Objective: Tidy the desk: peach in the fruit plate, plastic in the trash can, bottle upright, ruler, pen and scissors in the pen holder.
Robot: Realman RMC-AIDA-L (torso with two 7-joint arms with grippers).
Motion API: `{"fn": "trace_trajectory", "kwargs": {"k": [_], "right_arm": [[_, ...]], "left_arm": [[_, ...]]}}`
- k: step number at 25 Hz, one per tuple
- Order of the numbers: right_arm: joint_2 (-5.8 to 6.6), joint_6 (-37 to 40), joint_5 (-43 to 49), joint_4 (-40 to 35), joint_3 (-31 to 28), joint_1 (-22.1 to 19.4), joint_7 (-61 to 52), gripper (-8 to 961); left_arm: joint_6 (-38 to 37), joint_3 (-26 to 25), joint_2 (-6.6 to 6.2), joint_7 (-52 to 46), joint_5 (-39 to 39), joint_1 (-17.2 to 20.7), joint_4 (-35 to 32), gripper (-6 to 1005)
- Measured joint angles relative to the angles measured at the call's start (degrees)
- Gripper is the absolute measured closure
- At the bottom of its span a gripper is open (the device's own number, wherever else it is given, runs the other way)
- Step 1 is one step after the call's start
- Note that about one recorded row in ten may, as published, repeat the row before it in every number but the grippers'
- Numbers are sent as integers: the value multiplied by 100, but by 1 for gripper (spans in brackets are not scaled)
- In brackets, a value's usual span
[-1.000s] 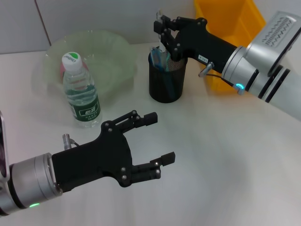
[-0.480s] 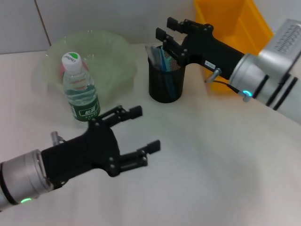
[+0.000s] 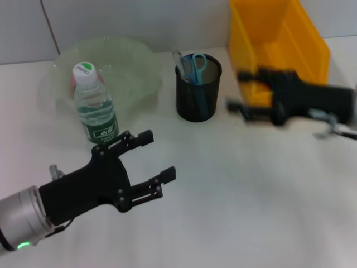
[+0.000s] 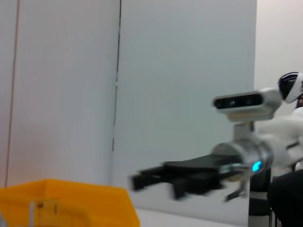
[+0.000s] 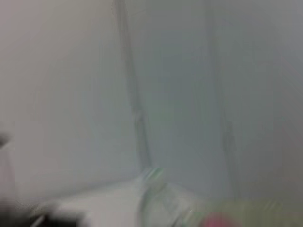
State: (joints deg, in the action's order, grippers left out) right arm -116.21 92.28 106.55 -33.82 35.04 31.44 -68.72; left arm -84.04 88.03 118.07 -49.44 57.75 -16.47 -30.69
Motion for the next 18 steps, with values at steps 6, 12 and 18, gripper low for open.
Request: {"fn": "trace_trajectory", "kwargs": {"k": [6, 12, 18], "right_arm": [[313, 470, 95, -181, 742, -522, -190, 178], [44, 494, 668, -215, 753, -625, 35, 161], [-42, 598, 877, -287, 705, -644, 41, 161]], "left_arm": [[4, 27, -1, 45, 0, -86, 375, 188], [-43, 100, -4, 59, 197, 11, 364, 188], [-159, 131, -3, 62, 287, 90, 345, 188]]}}
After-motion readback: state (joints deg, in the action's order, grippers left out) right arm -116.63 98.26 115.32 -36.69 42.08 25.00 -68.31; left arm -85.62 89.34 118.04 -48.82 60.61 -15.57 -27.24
